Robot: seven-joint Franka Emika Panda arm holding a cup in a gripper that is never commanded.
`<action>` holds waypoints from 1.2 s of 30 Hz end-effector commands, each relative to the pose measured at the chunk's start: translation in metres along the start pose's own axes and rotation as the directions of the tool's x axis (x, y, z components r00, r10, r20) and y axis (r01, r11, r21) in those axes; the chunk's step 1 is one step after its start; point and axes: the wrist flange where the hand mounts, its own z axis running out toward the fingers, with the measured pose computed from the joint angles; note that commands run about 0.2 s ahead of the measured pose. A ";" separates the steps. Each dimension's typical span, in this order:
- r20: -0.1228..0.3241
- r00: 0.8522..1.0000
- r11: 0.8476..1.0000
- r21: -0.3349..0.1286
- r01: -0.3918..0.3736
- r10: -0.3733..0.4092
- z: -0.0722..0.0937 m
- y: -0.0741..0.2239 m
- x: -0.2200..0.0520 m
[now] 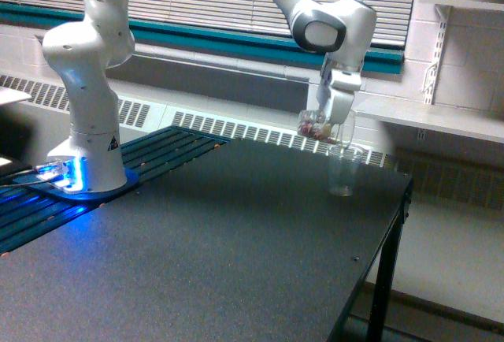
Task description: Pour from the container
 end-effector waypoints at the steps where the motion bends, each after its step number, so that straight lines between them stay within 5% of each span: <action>1: -0.035 0.997 0.998 0.008 -0.064 0.064 -0.019 0.011 0.023; 36: -0.021 0.996 0.991 -0.112 0.080 -0.083 -0.013 -0.030 0.001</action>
